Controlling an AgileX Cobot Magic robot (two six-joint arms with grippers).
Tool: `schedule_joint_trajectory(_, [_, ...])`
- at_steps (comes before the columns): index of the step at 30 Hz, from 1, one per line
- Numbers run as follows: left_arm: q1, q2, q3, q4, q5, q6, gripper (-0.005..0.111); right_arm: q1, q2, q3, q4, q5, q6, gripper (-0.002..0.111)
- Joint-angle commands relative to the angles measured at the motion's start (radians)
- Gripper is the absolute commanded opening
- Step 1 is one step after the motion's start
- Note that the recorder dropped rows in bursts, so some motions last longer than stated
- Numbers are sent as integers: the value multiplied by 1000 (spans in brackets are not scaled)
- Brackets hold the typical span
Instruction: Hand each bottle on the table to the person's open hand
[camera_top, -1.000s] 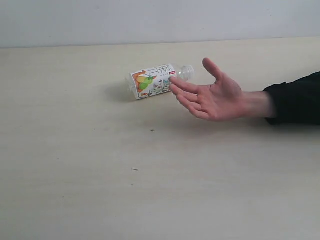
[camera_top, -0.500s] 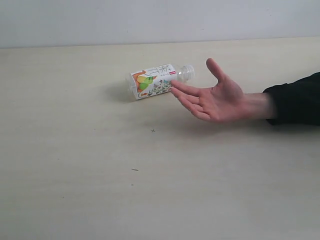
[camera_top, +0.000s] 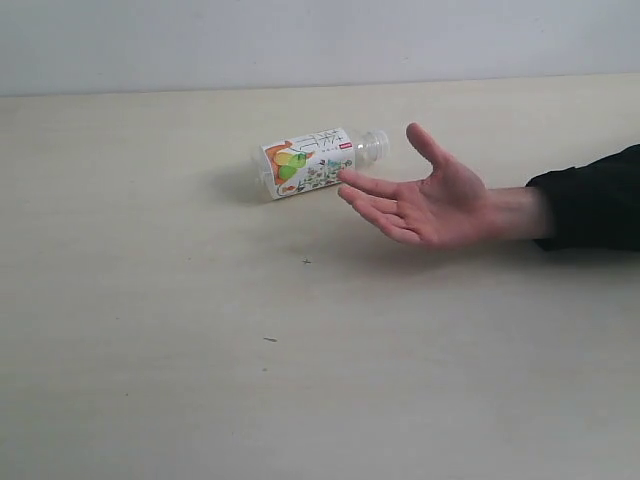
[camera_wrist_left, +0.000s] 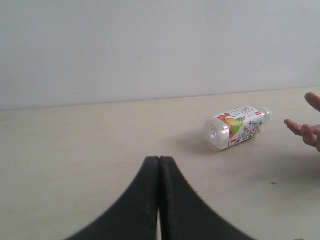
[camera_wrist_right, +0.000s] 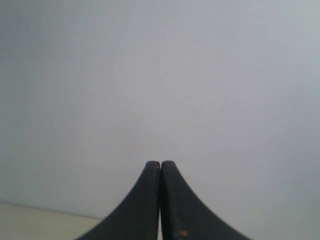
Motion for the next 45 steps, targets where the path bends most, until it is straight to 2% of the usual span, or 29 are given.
schedule_joint_trajectory(1, [0,-7,0,0,-4,-7,0,1,274,-178,291,-82,-397,0])
schedule_joint_trajectory(7, [0,-7,0,0,-4,-7,0,1,649,-497,897,-108,-1089,0])
schedule_joint_trajectory(10, [0,-7,0,0,-4,-7,0,1,837,-645,1114,-147,-1461,0])
schedule_joint_trajectory(15, [0,-7,0,0,-4,-7,0,1,1061,-862,1124,-173,-1455,0])
schedule_joint_trajectory(17, [0,-7,0,0,-4,-7,0,1,1174,-972,1085,-177,-1455,0])
schedule_joint_trajectory(19, [0,-7,0,0,-4,-7,0,1,1237,-1042,946,-252,-1455,0])
schedule_joint_trajectory(20, [0,-7,0,0,-4,-7,0,1,1261,-1061,829,-417,-1455,0])
schedule_joint_trajectory(23, [0,-7,0,0,-4,-7,0,-30,1307,-1071,734,-813,-1455,0])
schedule_joint_trajectory(26, [0,-7,0,0,-4,-7,0,-73,1316,-1071,896,-829,-1455,0])
schedule_joint_trajectory(28, [0,-7,0,0,-4,-7,0,-100,1311,-1071,1005,-769,-1455,0])
schedule_joint_trajectory(31, [0,-7,0,0,-4,-7,0,-106,1276,-1071,1149,-529,-1355,0])
schedule_joint_trajectory(35, [0,-7,0,0,-4,-7,0,-104,1264,-1057,1149,-205,-1201,0])
schedule_joint_trajectory(39, [0,-7,0,0,-4,-7,0,-113,1276,-1059,1149,276,-1082,0])
schedule_joint_trajectory(42, [0,-7,0,0,-4,-7,0,-134,1309,-1071,1149,561,-1017,0])
schedule_joint_trajectory(44, [0,-7,0,0,-4,-7,0,-144,1339,-1088,1068,690,-901,0])
schedule_joint_trajectory(45, [0,-7,0,0,-4,-7,0,-154,1360,-1113,939,769,-760,0])
